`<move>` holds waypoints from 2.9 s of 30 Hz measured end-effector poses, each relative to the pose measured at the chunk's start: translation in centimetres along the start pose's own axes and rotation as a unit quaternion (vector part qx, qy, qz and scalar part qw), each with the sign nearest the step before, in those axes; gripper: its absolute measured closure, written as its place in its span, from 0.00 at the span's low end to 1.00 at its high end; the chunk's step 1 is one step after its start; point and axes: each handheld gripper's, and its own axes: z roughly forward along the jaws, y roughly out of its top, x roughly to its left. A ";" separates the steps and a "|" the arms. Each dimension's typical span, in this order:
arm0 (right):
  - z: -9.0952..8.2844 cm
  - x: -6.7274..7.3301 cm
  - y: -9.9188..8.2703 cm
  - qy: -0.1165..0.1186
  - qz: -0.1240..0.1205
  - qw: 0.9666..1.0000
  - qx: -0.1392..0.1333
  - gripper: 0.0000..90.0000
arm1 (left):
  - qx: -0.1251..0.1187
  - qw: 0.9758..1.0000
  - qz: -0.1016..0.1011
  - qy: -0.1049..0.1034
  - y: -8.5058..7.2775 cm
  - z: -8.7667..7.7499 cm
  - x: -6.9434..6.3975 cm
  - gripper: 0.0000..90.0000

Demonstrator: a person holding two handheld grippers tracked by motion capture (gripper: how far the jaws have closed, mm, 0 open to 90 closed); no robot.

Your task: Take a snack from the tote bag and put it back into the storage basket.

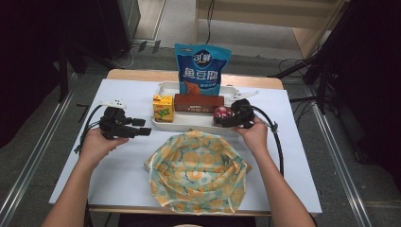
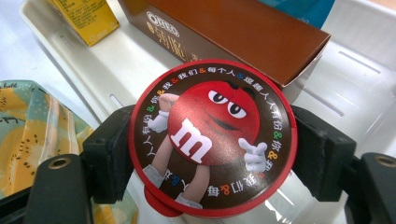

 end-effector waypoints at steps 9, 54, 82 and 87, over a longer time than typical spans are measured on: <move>-0.1 -0.4 -0.2 0.019 0.025 0.999 -0.011 0.20 | 0.003 1.000 0.001 0.000 0.0 0.3 0.1 0.45; -7.0 2.0 -1.4 0.029 0.005 0.998 -0.053 0.24 | -0.008 1.000 -0.006 -0.007 0.2 0.3 0.2 0.43; -9.7 3.9 -4.8 0.013 -0.015 0.998 -0.056 0.25 | 0.001 1.000 -0.004 -0.008 0.5 0.5 0.1 0.43; -9.8 3.6 -5.7 0.011 -0.010 0.998 -0.059 0.25 | -0.001 1.000 -0.004 -0.009 0.4 0.5 0.3 0.42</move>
